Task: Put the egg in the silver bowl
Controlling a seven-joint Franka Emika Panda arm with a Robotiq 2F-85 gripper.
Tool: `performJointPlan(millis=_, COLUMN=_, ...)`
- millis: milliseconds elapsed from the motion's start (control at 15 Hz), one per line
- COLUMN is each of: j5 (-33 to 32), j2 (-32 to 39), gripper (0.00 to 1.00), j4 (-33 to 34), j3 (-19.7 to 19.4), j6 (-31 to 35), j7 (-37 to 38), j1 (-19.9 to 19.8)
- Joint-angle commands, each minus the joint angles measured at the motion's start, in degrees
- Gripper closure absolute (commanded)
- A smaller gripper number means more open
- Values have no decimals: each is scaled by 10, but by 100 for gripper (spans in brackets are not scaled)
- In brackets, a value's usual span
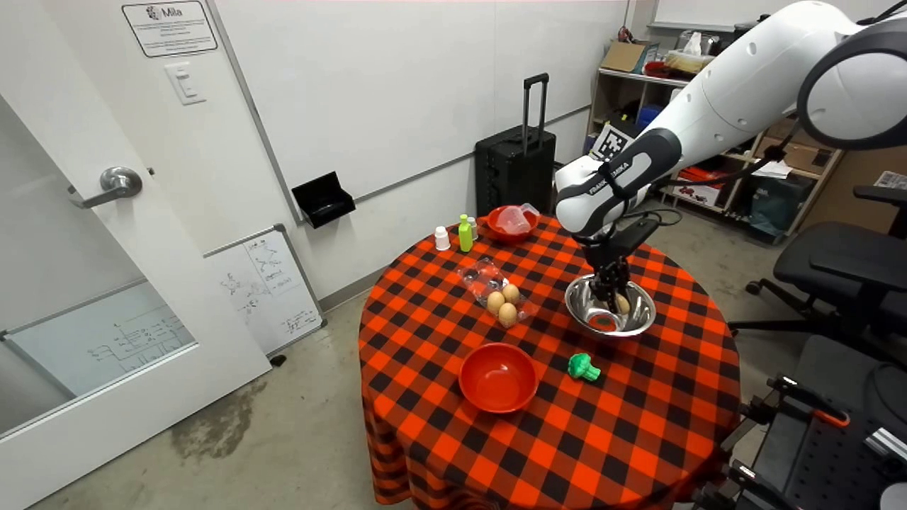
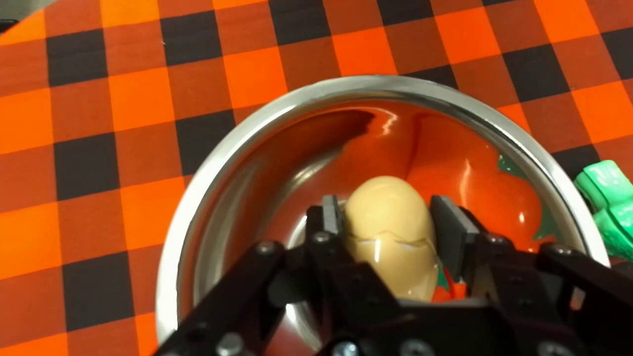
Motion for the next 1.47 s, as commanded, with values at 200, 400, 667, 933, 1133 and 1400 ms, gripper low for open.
performJointPlan(millis=200, j5=12, j2=41, gripper=24, j4=31, j3=5, j6=1, j7=-10, j1=-9)
performJointPlan(millis=400, j5=10, j2=45, gripper=8, j4=35, j3=4, j6=0, j7=-9, j1=-8)
performJointPlan(millis=667, j5=12, j2=38, gripper=0, j4=33, j3=5, j6=0, j7=-8, j1=-9)
performJointPlan(millis=933, j5=37, j2=12, gripper=0, j4=13, j3=11, j6=-2, j7=-9, j1=-18)
performJointPlan(millis=1133, j5=49, j2=-25, gripper=0, j4=-21, j3=10, j6=10, j7=-11, j1=-20)
performJointPlan(millis=1400, j5=43, j2=-100, gripper=0, j4=-85, j3=6, j6=35, j7=-11, j1=-14)
